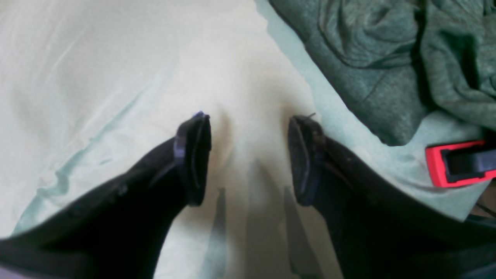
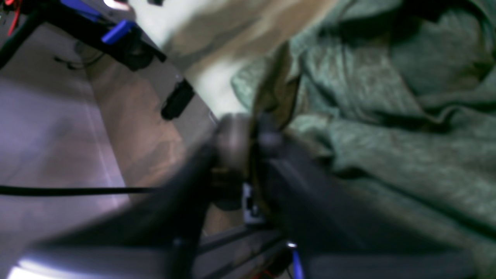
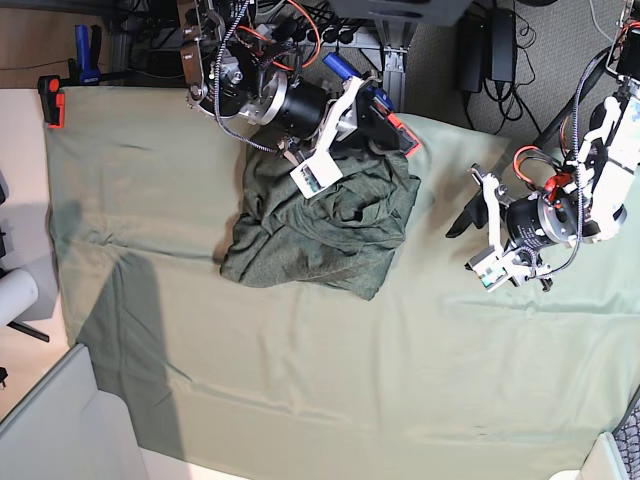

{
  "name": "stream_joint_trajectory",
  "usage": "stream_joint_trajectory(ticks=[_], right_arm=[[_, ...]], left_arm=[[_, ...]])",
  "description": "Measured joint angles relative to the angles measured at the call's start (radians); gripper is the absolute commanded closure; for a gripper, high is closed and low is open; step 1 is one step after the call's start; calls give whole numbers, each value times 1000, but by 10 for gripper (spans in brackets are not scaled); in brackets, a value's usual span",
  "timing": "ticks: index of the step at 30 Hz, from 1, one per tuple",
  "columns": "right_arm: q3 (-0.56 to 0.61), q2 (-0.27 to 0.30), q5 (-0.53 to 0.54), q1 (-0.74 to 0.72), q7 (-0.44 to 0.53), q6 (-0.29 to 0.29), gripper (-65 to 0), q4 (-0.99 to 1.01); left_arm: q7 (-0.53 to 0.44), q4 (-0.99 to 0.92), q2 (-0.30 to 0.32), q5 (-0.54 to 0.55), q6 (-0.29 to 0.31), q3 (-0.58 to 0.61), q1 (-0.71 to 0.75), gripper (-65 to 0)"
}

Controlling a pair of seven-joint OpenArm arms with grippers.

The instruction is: Fold the T-shirt properly

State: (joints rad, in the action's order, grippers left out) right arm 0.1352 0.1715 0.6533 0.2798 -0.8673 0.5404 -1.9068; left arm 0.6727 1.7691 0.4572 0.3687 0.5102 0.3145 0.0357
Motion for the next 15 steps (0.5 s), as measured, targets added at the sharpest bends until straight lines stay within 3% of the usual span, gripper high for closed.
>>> stream_joint_trajectory(ticks=[2, 6, 9, 15], right_arm=[[0, 0, -27, 0, 13, 0, -255, -41], [-28, -3, -111, -2, 51, 0, -255, -171], [-92, -3, -194, -8, 140, -1, -255, -232], [-144, -3, -298, -157, 173, 0, -255, -116]], left_arm=[[0, 0, 0, -1, 0, 0, 0, -355], [4, 19, 0, -2, 0, 0, 1, -354], [8, 94, 0, -1, 3, 0, 11, -354], [13, 270, 1, 4, 12, 0, 101, -354]])
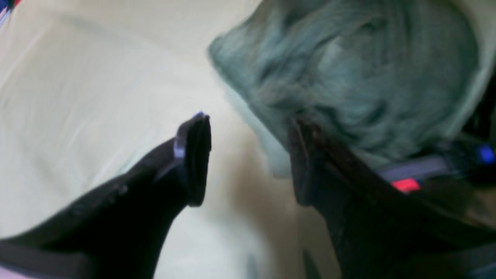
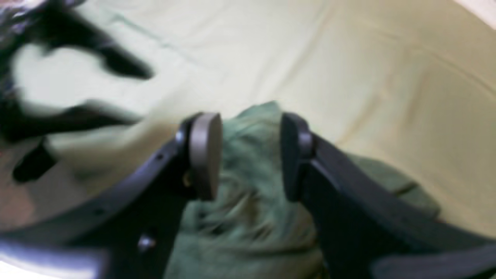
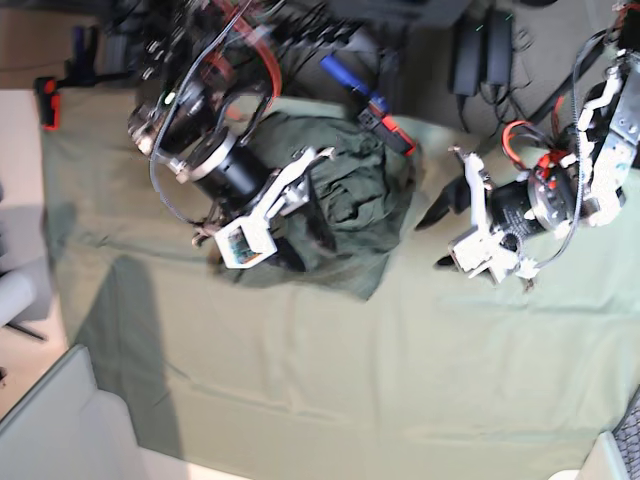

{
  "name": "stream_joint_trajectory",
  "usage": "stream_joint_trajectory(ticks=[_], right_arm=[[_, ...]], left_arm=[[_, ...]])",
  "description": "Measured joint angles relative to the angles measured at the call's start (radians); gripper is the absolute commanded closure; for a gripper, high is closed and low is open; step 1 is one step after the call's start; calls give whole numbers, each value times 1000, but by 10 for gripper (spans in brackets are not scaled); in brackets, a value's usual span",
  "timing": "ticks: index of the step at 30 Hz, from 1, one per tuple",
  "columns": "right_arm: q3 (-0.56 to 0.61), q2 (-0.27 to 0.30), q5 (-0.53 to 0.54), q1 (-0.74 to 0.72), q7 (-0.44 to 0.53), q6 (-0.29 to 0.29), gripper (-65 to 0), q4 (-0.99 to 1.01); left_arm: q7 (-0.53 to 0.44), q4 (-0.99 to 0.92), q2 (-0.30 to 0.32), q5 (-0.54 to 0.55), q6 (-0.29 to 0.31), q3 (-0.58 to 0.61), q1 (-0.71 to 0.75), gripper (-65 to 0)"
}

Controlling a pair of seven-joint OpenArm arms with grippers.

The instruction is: Fold the T-shirt properly

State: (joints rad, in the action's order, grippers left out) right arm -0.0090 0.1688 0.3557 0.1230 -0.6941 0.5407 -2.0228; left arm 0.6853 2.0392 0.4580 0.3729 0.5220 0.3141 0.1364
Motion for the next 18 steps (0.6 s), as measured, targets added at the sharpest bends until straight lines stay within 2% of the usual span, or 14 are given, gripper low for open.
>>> stream_joint_trajectory(ticks=[3, 6, 14, 16, 18], right_arm=[[31, 0, -18, -66, -16, 0, -270, 141], [87, 0, -72, -134, -16, 0, -350, 205], [189, 34, -140, -165, -16, 0, -353, 282], [208, 34, -142, -168, -8, 0, -288, 291], [211, 29, -139, -170, -5, -1, -143, 291]], left_arm=[[3, 27, 0, 2, 3, 0, 44, -354], [9, 29, 0, 0, 3, 0, 68, -354], [26, 29, 0, -16, 3, 0, 96, -354], [25, 29, 0, -16, 3, 0, 94, -354], [25, 29, 0, -16, 3, 0, 93, -354]])
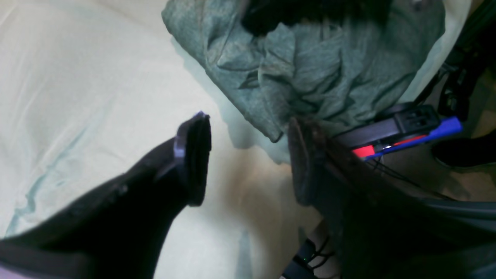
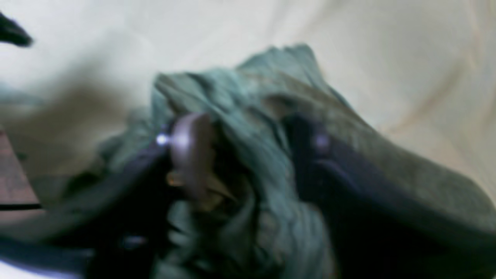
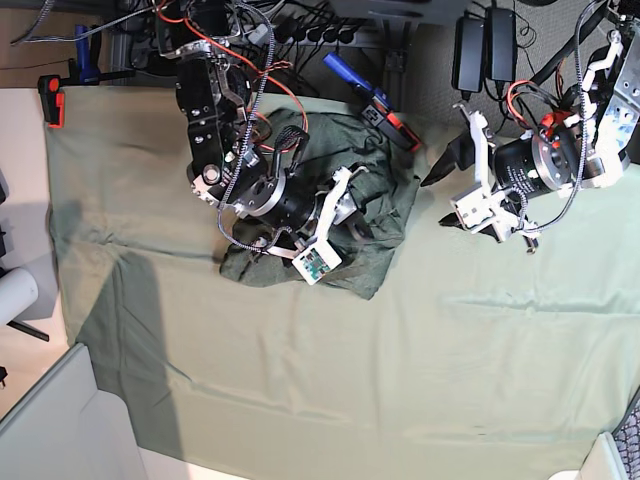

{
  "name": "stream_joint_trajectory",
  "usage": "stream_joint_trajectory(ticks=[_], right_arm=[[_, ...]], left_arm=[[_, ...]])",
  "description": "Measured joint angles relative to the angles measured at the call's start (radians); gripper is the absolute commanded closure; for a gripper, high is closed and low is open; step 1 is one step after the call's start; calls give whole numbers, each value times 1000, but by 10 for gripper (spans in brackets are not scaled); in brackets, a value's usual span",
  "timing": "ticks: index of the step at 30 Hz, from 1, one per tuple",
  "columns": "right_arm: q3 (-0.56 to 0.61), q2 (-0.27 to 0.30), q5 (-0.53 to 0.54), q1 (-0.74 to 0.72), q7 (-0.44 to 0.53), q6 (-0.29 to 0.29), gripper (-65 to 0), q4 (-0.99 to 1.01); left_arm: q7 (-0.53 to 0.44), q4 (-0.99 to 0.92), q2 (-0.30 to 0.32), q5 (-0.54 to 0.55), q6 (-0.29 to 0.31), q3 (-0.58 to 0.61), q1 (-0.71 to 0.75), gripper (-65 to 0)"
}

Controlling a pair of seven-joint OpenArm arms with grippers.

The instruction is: Fold the T-shirt properly

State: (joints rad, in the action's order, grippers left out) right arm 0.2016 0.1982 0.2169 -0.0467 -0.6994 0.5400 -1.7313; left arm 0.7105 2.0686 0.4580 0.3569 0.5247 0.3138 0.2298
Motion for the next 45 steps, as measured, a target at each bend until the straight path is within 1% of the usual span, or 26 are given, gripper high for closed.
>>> stream_joint_trajectory(ticks=[1, 2, 6, 9, 13, 15, 19, 24, 25, 26, 27, 28, 29, 30, 33, 36, 37, 40, 41, 42, 43, 45], right_arm=[[0, 0, 0, 0, 0, 0, -61, 0], [0, 1, -2, 2, 2, -1, 0, 1], [-6, 2, -5, 0, 88, -1, 0, 2], [-6, -2, -5, -25, 94, 0, 0, 4], [-5, -1, -18, -103, 102, -1, 0, 22], [-6, -2, -38, -144, 107, -1, 0, 66], [-6, -2, -38, -187, 148, -1, 0, 179], [-5, -1, 40, -219, 156, -1, 0, 235], [-5, -1, 53, -219, 156, -1, 0, 235], [-5, -2, 56, -217, 156, -1, -50, 235], [-5, -2, 61, -216, 155, 0, -149, 235], [-5, -2, 67, -216, 153, 0, -241, 235], [-9, -2, 74, -217, 154, 0, -308, 235], [-19, -2, 77, -218, 154, -1, -343, 232], [-87, -7, 79, -219, 155, -1, -345, 228], [-204, -7, 79, -219, 157, -2, -344, 228], [-245, -6, 79, -219, 156, -1, -342, 228], [-359, -5, 77, -219, 157, -2, -342, 228], [-390, -5, 79, -219, 158, -2, -325, 232], [-415, -5, 77, -219, 162, -2, -277, 238], [-432, -4, 79, -219, 161, -2, -208, 248], [-441, -1, 77, -219, 161, -2, -46, 274]], left_arm=[[0, 0, 0, 0, 0, 0, 0, -354], [0, 0, 2, 0, 0, 0, 0, -354], [0, 0, 2, 0, 0, 0, 0, -354], [0, 0, 2, 0, 0, 0, 0, -354], [0, 0, 2, 0, 0, 0, 0, -354], [0, 0, 2, 0, 0, 0, 2, -354], [0, 0, 2, -1, 0, 0, 11, -354], [0, 0, 2, 0, 0, 0, 11, -351], [-3, 0, 2, -10, 0, 0, 11, -310], [-15, 0, 2, -35, 0, 0, 11, -234], [-14, 5, 2, -69, 0, 0, 11, -148], [-8, 14, 2, -92, 0, 0, 11, -92], [-7, 28, 2, -104, 0, -1, 11, -73], [-7, 47, 2, -111, 0, -1, 11, -73], [-13, 112, 2, -118, 4, 20, 11, -72], [-24, 132, 2, -122, 4, 84, 8, -64], [-34, 132, 3, -149, 5, 119, 8, -64], [-74, 132, -9, -285, 8, 260, 8, -64], [-87, 132, -20, -338, 11, 311, 5, -64], [-89, 130, -34, -379, 11, 360, -5, -64], [-92, 124, -48, -406, 11, 407, -21, -64], [-99, 101, -72, -462, 14, 483, -55, -55]])
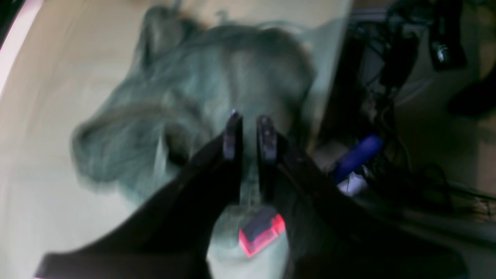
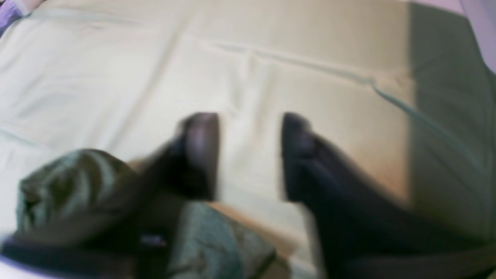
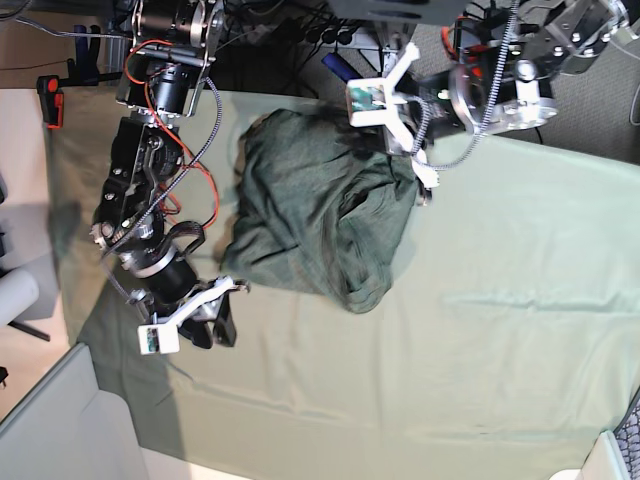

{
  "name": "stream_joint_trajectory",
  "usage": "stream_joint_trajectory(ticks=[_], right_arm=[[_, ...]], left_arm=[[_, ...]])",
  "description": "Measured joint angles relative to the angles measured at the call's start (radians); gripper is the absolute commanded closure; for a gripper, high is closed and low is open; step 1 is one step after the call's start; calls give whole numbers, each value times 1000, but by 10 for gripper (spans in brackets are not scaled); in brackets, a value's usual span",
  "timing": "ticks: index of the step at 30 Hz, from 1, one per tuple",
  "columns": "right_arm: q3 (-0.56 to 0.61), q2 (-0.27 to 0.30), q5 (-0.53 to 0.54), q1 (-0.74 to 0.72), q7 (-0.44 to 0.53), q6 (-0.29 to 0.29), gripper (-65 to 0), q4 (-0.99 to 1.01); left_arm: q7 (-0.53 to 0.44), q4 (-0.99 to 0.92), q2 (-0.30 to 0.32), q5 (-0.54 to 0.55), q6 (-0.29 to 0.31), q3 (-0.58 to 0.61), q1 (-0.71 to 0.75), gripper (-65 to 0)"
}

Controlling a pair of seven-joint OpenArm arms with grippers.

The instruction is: Fold the T-shirt properly

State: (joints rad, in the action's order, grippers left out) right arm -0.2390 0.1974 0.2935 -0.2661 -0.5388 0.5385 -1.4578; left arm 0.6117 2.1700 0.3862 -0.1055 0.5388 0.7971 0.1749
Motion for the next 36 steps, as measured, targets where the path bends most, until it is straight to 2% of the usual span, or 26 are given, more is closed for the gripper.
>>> stream_joint_trajectory(ticks=[1, 4, 9, 11, 15, 18, 21, 26, 36], right_arm=[[0, 0, 0, 0, 0, 0, 0, 14], [4, -1, 0, 0, 3, 0, 0, 59], [6, -1, -18, 0, 113, 0, 0, 139], [6, -1, -21, 0, 113, 0, 0, 163], [13, -4, -41, -12, 112, 0, 0, 210], [29, -9, -64, -61, 112, 0, 0, 261], [36, -10, -63, -105, 120, 0, 0, 298], [49, -6, -71, -139, 115, 0, 0, 341], [137, -6, -119, -147, 115, 0, 0, 398]], left_arm=[[-1, -18, -8, -21, -5, 29, -12, -45], [-1, -98, -21, -80, -42, 88, -56, -14], [0, -209, -47, -103, -64, 117, -155, -13], [-6, -232, -57, -103, -66, 120, -160, -13], [-11, -245, -54, -95, -24, 125, -153, -13], [-10, -245, -53, -96, -16, 126, -154, -13], [-11, -245, -42, -100, 19, 192, -159, -13], [9, -296, -34, -96, 30, 308, -202, -13], [5, -340, -40, -73, 4, 330, -256, -13]])
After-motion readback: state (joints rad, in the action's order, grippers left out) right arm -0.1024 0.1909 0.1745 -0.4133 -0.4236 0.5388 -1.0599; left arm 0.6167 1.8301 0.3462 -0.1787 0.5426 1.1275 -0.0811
